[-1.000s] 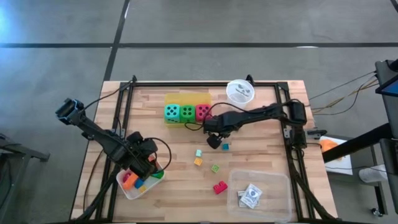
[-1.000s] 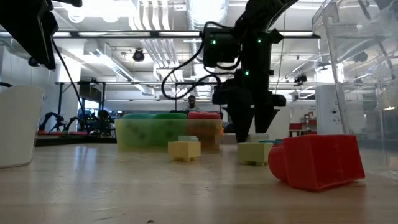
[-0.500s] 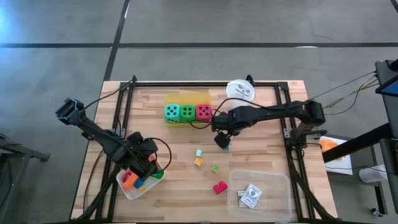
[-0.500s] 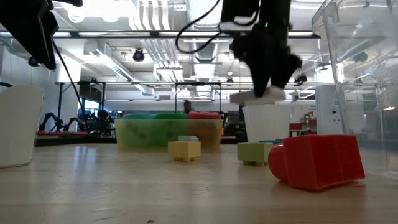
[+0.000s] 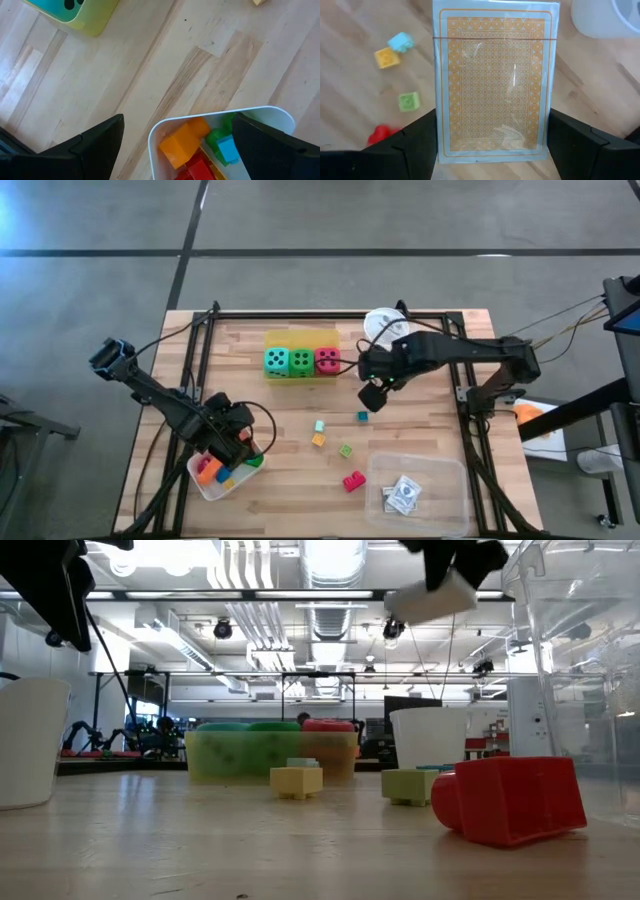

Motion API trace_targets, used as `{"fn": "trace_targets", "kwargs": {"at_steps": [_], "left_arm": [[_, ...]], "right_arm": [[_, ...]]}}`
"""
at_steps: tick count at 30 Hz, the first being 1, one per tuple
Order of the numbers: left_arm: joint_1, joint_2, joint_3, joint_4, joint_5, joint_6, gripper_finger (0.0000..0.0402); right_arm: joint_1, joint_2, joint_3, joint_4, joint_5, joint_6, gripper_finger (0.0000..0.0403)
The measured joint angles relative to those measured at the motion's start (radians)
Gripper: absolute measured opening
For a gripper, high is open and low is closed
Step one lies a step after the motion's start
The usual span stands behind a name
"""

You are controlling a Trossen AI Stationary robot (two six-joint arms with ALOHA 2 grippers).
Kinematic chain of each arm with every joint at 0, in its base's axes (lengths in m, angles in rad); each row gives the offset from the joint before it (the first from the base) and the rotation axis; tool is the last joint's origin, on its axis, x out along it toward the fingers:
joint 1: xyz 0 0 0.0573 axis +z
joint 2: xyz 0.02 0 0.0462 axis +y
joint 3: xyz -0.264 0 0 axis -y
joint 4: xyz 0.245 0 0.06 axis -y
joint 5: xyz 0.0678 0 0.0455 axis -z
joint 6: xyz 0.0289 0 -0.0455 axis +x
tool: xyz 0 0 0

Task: Pick & Place Toys
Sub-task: Put the yellow deck of cards into the transparent bin

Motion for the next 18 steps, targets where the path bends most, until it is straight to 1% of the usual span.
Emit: {"fn": "trace_targets", "kwargs": {"at_steps": [6, 9, 13, 15, 18], "left_arm": [[0.000, 0.000, 0.000, 0.000, -0.001, 0.001, 0.0353], [0.000, 0.000, 0.000, 0.000, -0.002, 0.001, 0.0353], [0.000, 0.000, 0.000, 0.000, -0.003, 0.001, 0.0353], [0.000, 0.000, 0.000, 0.000, -0.003, 0.001, 0.0353], [0.000, 0.000, 0.000, 0.000, -0.003, 0.001, 0.0353]], "right_arm": [[0.065, -0.007, 0.135, -0.110, -0.019, 0.027, 0.0295], [0.106, -0.006, 0.194, -0.112, -0.048, 0.036, 0.0295], [0.164, -0.007, 0.257, -0.112, -0.060, 0.057, 0.0295], [0.195, -0.008, 0.276, -0.114, -0.079, 0.030, 0.0295], [0.267, -0.007, 0.298, -0.112, -0.119, -0.064, 0.0295]]}}
